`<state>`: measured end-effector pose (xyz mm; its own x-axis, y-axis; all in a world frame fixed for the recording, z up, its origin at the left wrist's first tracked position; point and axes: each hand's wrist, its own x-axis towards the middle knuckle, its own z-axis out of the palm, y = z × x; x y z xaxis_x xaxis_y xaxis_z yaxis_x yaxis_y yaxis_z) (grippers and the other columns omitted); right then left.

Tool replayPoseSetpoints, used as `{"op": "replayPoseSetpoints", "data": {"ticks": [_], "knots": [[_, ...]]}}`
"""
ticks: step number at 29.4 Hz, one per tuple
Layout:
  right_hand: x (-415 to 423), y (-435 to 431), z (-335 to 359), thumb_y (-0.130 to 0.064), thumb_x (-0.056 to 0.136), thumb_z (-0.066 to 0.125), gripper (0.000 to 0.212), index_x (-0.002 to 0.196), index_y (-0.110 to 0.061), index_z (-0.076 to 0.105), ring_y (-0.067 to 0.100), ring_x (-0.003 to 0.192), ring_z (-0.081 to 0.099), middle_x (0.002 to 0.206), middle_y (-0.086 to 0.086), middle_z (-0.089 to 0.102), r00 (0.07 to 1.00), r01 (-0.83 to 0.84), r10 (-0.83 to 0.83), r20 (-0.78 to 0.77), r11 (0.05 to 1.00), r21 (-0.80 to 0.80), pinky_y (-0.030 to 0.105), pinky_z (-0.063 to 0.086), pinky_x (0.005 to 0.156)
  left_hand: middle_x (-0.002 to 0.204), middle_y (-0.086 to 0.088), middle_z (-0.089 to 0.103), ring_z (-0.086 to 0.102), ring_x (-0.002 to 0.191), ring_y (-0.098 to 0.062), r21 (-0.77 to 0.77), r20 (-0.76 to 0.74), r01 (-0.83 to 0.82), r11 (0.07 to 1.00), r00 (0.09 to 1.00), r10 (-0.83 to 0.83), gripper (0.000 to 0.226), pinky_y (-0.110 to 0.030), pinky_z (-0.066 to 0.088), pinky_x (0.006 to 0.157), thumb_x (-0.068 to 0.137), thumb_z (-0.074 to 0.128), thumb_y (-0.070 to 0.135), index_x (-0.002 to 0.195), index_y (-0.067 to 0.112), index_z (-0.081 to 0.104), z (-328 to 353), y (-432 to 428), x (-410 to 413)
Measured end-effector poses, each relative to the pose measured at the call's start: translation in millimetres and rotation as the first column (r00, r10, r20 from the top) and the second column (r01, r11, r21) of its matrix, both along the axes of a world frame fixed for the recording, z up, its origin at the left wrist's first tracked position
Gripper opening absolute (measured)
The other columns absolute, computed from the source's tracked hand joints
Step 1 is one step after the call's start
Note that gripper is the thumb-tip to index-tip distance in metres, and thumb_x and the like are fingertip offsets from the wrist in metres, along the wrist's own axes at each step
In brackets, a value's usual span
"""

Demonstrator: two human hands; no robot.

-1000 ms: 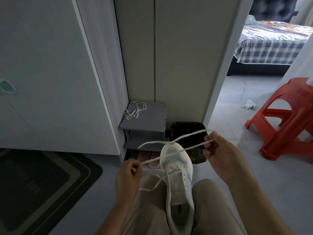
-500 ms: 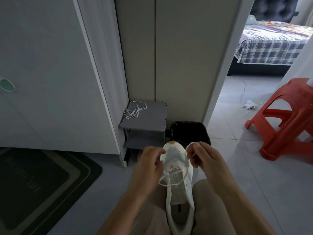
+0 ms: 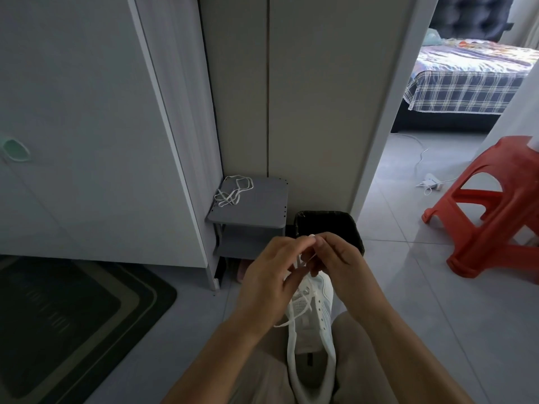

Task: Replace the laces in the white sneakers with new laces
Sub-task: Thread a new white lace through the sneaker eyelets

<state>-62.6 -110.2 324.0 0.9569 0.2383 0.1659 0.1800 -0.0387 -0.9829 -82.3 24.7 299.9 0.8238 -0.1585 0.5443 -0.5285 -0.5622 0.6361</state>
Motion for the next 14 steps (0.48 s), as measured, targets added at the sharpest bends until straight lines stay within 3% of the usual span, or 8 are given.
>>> {"op": "replayPoseSetpoints", "data": {"ticks": [2, 5, 8, 10, 12, 14], "knots": [[1.6, -0.2, -2.3, -0.009, 0.096, 0.038, 0.025, 0.083, -0.006, 0.060, 0.008, 0.059, 0.055, 0.068, 0.001, 0.060, 0.996, 0.000, 0.007, -0.093, 0.997, 0.073, 0.016, 0.047, 0.054, 0.091, 0.015, 0.055, 0.056, 0.078, 0.000, -0.042, -0.046, 0.028, 0.999, 0.999, -0.030, 0.031, -0.012, 0.048, 0.068, 0.086, 0.058, 0.025, 0.115, 0.033, 0.051, 1.4, 2.9, 0.8], [6.4, -0.3, -9.6, -0.012, 0.095, 0.041, 0.020, 0.088, -0.012, 0.059, 0.007, 0.064, 0.060, 0.079, 0.003, 0.062, 0.986, 0.025, -0.018, -0.166, 0.999, 0.042, 0.014, 0.049, 0.057, 0.072, 0.007, 0.059, 0.059, 0.060, -0.011, -0.323, -0.320, 0.006, 0.946, 0.941, -0.115, 0.029, -0.022, 0.052, 0.058, 0.084, 0.063, 0.006, 0.099, 0.031, 0.058, 6.4, 7.7, 0.5], [4.6, -2.1, -19.3, -0.017, 0.092, 0.050, 0.014, 0.095, -0.031, 0.050, 0.007, 0.081, 0.059, 0.099, -0.001, 0.056, 0.989, 0.150, -0.146, 0.034, 0.961, -0.231, 0.012, 0.049, 0.067, 0.066, -0.001, 0.062, 0.061, 0.056, -0.017, -0.554, -0.458, -0.150, 0.819, 0.876, -0.149, 0.020, -0.029, 0.052, 0.056, 0.084, 0.061, 0.003, 0.097, 0.019, 0.062, 14.1, 10.4, -1.1], [-3.2, -0.1, -20.1, -0.020, 0.088, 0.056, 0.021, 0.089, -0.039, 0.047, 0.003, 0.083, 0.056, 0.096, -0.009, 0.055, 0.985, 0.118, -0.065, 0.163, 0.932, -0.344, 0.010, 0.047, 0.070, 0.062, -0.005, 0.063, 0.061, 0.056, -0.020, -0.631, -0.500, -0.246, 0.736, 0.854, -0.143, 0.017, -0.039, 0.053, 0.063, 0.084, 0.060, 0.002, 0.094, 0.016, 0.063, 16.6, 11.1, 0.9], [-12.0, 5.8, -19.8, -0.023, 0.085, 0.061, 0.022, 0.085, -0.042, 0.050, 0.001, 0.081, 0.056, 0.085, -0.014, 0.057, 0.988, 0.006, 0.054, 0.142, 0.920, -0.391, 0.011, 0.047, 0.068, 0.060, -0.007, 0.065, 0.061, 0.059, -0.025, -0.666, -0.528, -0.303, 0.681, 0.837, -0.144, 0.014, -0.050, 0.050, 0.072, 0.085, 0.060, 0.002, 0.092, 0.014, 0.063, 16.3, 10.8, 4.3], [-14.0, 6.8, -19.9, -0.020, 0.084, 0.064, 0.022, 0.081, -0.039, 0.054, 0.005, 0.076, 0.058, 0.078, -0.012, 0.061, 0.993, -0.011, 0.053, 0.105, 0.932, -0.362, 0.015, 0.050, 0.067, 0.059, -0.009, 0.065, 0.061, 0.059, -0.027, -0.681, -0.544, -0.337, 0.650, 0.828, -0.140, 0.011, -0.052, 0.049, 0.074, 0.083, 0.062, 0.002, 0.091, 0.011, 0.063, 16.3, 10.7, 5.9]]}}
